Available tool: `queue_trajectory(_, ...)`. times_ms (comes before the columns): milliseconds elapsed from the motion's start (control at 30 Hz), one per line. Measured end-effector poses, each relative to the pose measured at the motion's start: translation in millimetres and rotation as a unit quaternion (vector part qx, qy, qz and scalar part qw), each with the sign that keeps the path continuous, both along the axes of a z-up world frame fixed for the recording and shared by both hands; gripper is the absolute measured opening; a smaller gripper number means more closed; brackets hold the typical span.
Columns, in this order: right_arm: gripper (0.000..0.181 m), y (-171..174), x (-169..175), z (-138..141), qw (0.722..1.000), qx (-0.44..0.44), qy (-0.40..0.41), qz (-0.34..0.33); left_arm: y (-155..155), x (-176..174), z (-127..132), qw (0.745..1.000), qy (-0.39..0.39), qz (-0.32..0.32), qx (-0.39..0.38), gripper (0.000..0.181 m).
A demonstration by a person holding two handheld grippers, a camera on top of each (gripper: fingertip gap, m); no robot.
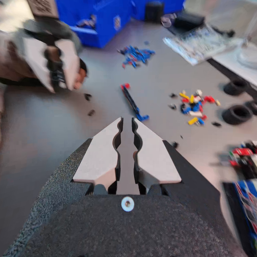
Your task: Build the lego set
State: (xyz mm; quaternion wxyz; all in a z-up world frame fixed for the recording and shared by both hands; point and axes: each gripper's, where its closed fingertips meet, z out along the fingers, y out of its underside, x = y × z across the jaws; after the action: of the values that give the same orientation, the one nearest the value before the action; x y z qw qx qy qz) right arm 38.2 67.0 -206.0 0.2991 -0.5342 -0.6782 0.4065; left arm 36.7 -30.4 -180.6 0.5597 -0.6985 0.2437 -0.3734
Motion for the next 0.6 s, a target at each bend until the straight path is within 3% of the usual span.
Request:
queue_trajectory(100, 0.017, 65, 13, -41, 0.987, 0.045, -0.117, -0.097, 2, -4, -1, 1.000, -0.002, 0.008, -0.003, 0.015)
queue_trajectory(200, 0.020, 78, 10, -59, 0.980, 0.051, -0.160, -0.107, 3, -3, -4, 1.000, 0.002, 0.009, -0.009, 0.015)
queue_trajectory(367, 0.006, 94, -2, -73, 0.967, 0.084, -0.204, -0.125, 2, -1, -8, 1.000, 0.010, 0.005, -0.011, 0.015)
queue_trajectory(433, 0.005, 79, -4, -70, 0.973, 0.086, -0.197, -0.081, 1, -1, -7, 1.000, 0.009, 0.005, -0.011, 0.015)
queue_trajectory(600, 0.005, -10, 22, -61, 0.971, 0.136, -0.136, 0.139, 1, -2, -8, 1.000, 0.001, 0.001, -0.017, 0.015)
